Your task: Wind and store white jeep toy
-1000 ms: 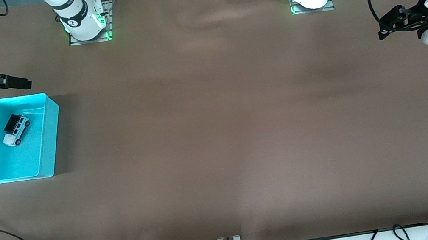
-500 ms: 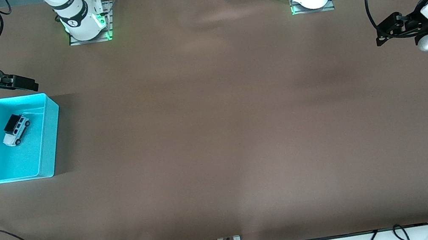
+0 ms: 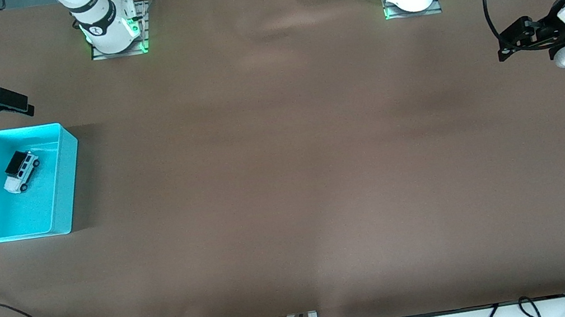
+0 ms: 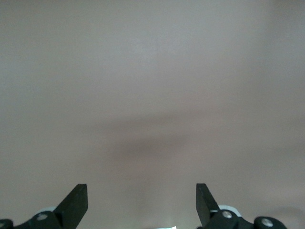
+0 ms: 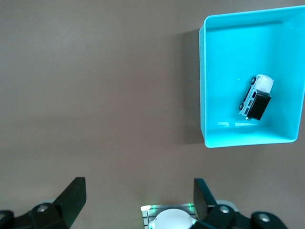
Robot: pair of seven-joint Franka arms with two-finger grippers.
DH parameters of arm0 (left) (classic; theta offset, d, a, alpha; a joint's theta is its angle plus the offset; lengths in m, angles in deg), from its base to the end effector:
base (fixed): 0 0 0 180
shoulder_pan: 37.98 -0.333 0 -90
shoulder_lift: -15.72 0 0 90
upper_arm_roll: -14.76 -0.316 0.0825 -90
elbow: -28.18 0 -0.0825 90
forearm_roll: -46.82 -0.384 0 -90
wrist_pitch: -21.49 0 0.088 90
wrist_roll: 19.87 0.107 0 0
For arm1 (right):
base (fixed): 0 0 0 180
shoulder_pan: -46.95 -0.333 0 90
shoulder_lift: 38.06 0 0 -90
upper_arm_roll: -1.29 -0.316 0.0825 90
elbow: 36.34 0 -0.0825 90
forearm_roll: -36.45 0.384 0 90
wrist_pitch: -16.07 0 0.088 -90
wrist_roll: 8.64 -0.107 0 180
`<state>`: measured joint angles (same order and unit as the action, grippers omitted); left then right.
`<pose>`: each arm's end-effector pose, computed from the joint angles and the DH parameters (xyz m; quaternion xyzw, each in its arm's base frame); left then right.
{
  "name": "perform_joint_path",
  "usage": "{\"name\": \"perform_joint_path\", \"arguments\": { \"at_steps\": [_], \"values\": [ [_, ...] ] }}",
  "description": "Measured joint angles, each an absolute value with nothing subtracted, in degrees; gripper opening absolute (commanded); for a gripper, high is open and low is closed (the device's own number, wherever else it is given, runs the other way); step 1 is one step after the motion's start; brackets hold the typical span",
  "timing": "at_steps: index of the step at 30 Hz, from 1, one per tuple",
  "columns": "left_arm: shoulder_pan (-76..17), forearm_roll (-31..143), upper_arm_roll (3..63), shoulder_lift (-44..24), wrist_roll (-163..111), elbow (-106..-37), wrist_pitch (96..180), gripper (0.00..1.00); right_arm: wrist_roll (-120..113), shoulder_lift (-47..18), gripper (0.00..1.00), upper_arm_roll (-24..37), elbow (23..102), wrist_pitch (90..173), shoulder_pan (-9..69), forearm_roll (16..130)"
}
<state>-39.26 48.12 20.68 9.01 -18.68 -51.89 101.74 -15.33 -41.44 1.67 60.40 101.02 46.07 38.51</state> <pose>0.5709 -0.0451 0.6252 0.9969 -0.0520 -0.0571 0.0156 0.5233 0.0086 0.5945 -0.9957 0.0536 0.0743 0.0135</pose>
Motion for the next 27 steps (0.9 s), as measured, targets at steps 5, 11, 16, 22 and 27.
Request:
{"name": "perform_joint_path", "arguments": {
  "at_steps": [5, 11, 16, 22, 27],
  "values": [
    [-39.3, 48.1, 20.7, 9.0, -18.7, -51.9, 101.7, 1.00, -14.1, -42.1, 1.00, 1.9, 60.8, 102.1, 46.1, 38.1],
    [-39.4, 48.1, 20.6, 9.0, -18.7, -51.9, 102.1, 1.00, -13.8, -42.3, 1.00, 1.9, 61.1, 102.4, 46.1, 38.0],
    [-39.6, 48.1, 20.5, 9.0, -18.7, -51.8, 103.0, 1.00, -13.6, -42.4, 1.00, 1.9, 61.9, 103.6, 46.1, 37.6],
    [-39.7, 48.1, 20.4, 9.1, -18.7, -51.8, 104.5, 1.00, -13.4, -43.1, 1.00, 1.9, 63.5, 104.6, 46.1, 37.4],
    [-39.6, 48.1, 20.4, 9.3, -18.7, -51.8, 105.0, 1.00, -13.3, -43.7, 1.00, 1.9, 64.0, 104.7, 46.1, 37.4]
  ]
}}
